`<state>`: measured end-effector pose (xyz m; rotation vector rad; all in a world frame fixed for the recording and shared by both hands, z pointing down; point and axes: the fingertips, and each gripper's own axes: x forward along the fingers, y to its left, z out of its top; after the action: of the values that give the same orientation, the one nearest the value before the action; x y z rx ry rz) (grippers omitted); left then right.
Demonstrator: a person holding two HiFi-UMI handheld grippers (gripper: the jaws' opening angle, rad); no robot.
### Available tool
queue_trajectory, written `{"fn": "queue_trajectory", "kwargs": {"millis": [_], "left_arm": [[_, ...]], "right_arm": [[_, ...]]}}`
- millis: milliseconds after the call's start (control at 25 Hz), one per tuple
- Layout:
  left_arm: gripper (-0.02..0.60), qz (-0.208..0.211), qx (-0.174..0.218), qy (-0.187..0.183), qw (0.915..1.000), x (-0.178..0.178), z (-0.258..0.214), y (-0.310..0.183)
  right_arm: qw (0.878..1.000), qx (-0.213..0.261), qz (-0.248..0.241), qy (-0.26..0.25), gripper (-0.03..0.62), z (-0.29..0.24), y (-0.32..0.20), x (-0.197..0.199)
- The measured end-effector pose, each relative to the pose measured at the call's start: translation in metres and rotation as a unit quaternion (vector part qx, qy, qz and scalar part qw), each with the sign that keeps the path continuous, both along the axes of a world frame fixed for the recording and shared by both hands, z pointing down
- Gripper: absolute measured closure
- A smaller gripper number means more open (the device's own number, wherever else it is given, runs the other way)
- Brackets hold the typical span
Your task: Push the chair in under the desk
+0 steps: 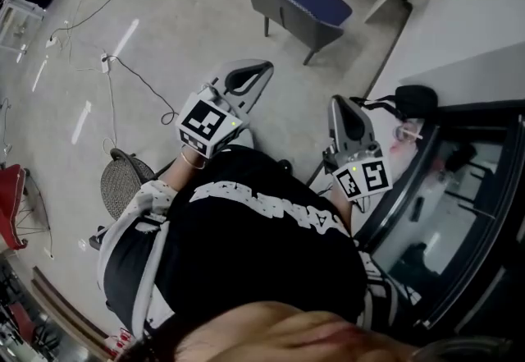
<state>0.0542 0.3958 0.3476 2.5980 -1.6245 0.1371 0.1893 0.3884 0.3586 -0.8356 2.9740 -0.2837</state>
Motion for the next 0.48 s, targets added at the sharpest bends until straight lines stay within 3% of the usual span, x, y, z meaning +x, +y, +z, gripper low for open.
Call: {"fn": "queue_trajectory", "kwargs": {"millis": [480], "left_arm": [[0.548, -0.011, 0.003, 0.022, 0.9997, -0.07, 0.004, -0.049]], "right_arm": [[1.0, -0.002, 0.002, 0.023, 0.562, -0.001, -0.051, -0.059]]}}
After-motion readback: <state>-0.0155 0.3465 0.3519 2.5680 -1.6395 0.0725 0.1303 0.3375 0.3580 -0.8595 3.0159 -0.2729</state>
